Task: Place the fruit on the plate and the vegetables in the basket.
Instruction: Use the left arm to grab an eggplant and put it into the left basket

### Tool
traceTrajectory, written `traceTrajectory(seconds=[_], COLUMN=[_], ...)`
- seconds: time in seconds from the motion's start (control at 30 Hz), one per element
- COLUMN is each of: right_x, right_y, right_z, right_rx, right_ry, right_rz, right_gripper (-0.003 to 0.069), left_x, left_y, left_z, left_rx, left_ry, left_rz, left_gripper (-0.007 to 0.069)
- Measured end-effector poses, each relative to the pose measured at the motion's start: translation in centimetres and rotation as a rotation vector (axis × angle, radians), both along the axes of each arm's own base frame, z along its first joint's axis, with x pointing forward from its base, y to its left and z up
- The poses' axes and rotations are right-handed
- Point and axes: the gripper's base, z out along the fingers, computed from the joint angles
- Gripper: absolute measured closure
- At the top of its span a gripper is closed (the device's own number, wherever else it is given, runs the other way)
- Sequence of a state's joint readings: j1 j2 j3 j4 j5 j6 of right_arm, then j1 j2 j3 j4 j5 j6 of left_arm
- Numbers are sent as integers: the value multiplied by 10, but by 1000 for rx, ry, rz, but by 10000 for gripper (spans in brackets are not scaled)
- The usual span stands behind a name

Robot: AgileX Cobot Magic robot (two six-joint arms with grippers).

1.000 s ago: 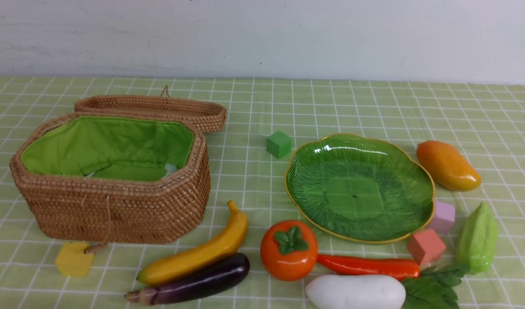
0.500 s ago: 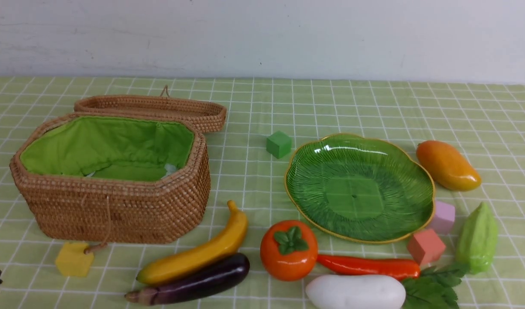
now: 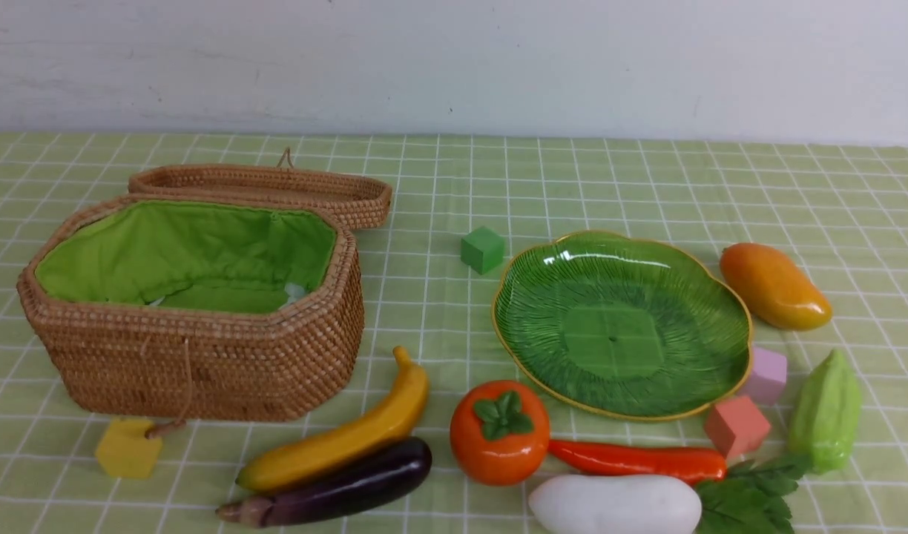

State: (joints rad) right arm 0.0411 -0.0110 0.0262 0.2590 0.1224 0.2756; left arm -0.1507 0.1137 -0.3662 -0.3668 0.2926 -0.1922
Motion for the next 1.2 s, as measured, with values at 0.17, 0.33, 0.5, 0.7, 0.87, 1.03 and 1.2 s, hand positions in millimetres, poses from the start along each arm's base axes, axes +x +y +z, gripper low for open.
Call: traceTrajectory(seconds=[0.17, 0.33, 0.5, 0.7, 0.87, 1.03, 1.2], right_x=[-2, -14, -25, -29, -31, -33, -33], right_y=[0, 9, 18, 28, 31, 33, 33], right_z=[16, 75, 131, 179, 192, 195, 195], right_rx=[168, 1, -249, -443, -486, -505, -527], right_ry=[-52, 53, 160, 305, 307, 286, 281], right_rz=[0, 117, 280, 486, 543, 569, 580], right_gripper=[428, 527, 611, 648, 648, 645, 641], left_x=[14, 29, 38, 63, 86, 113, 128], left_y=[-6, -15, -27, -46, -59, -73, -96], left_z=[16, 33, 43, 43, 28, 10, 0], left_rx=[208, 333, 407, 470, 605, 714, 802], left_ry=[98, 115, 107, 203, 345, 476, 509], left_rz=[-46, -141, -258, -390, -492, -600, -704], left_gripper=[638, 638, 638, 638, 638, 638, 638])
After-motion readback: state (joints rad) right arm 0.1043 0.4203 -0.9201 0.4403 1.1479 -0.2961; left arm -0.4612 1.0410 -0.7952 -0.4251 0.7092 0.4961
